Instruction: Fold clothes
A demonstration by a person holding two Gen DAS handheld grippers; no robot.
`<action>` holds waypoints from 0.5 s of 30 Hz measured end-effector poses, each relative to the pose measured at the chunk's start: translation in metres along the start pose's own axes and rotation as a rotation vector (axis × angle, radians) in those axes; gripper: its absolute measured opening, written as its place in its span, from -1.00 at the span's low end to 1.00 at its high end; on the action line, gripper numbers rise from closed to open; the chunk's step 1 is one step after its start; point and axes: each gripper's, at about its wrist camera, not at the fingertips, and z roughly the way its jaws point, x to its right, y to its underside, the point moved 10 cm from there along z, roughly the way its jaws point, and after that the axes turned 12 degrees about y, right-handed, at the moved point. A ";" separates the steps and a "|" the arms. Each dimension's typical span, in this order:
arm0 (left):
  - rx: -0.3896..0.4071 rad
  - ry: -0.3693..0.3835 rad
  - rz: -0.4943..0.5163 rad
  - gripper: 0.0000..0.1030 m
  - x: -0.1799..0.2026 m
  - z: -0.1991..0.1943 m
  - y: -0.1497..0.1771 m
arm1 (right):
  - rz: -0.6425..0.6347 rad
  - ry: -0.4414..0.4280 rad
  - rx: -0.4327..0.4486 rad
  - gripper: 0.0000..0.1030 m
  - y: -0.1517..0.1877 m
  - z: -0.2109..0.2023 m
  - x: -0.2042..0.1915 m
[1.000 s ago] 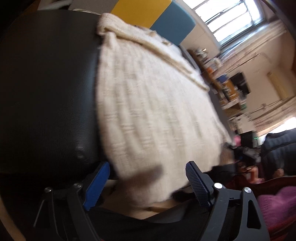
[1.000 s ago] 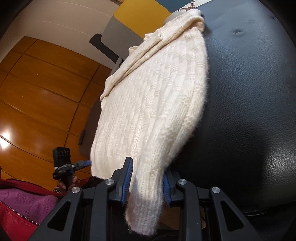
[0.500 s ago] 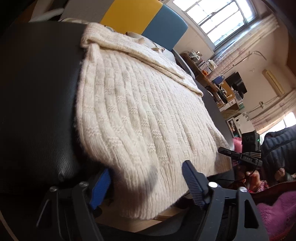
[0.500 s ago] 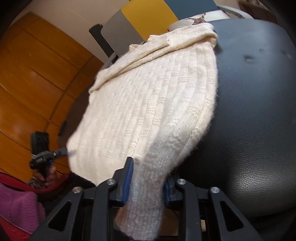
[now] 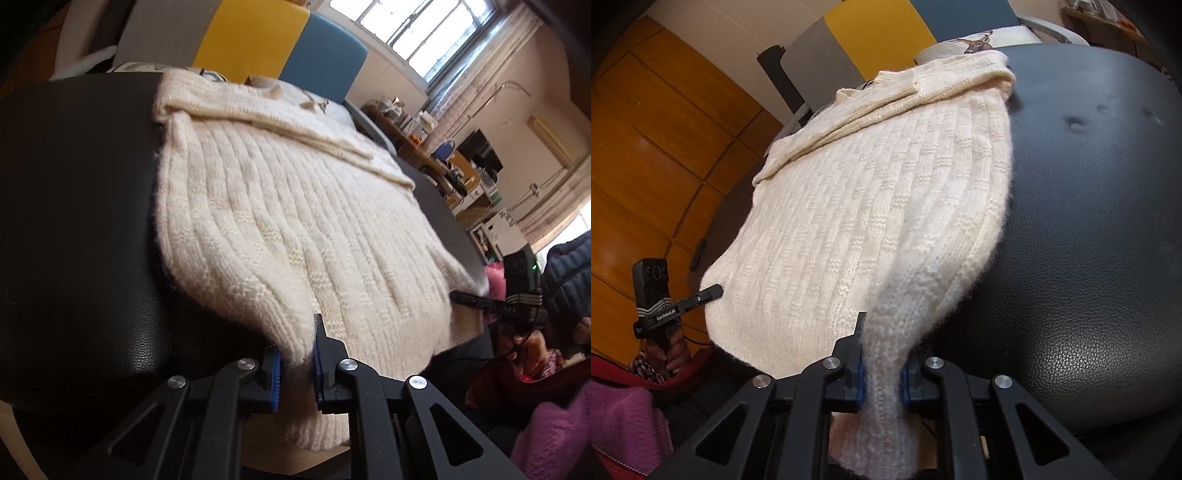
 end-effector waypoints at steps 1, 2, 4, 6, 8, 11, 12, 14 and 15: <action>0.010 0.007 0.001 -0.75 0.003 -0.002 -0.003 | 0.014 -0.017 0.004 -0.78 -0.001 -0.002 0.000; 0.017 0.010 0.004 -0.75 0.005 -0.003 -0.005 | 0.028 -0.032 0.009 -0.78 -0.002 -0.005 0.000; 0.031 0.022 0.008 -0.75 0.011 -0.007 -0.009 | 0.049 -0.061 0.026 -0.78 -0.007 -0.011 -0.001; 0.052 0.039 0.010 -0.76 0.018 -0.011 -0.014 | 0.060 -0.093 0.046 -0.78 -0.013 -0.020 -0.006; 0.088 0.055 0.012 -0.76 0.022 -0.019 -0.021 | 0.071 -0.125 0.066 -0.78 -0.020 -0.028 -0.010; 0.147 0.078 0.017 -0.76 0.029 -0.031 -0.031 | 0.078 -0.148 0.063 -0.78 -0.026 -0.036 -0.018; 0.162 0.085 0.015 -0.76 0.031 -0.035 -0.033 | 0.080 -0.167 0.064 -0.78 -0.026 -0.039 -0.021; 0.180 0.099 0.004 -0.76 0.033 -0.040 -0.033 | 0.080 -0.220 0.072 -0.78 -0.027 -0.048 -0.030; 0.188 0.107 -0.002 -0.76 0.034 -0.043 -0.033 | 0.074 -0.247 0.077 -0.78 -0.027 -0.053 -0.036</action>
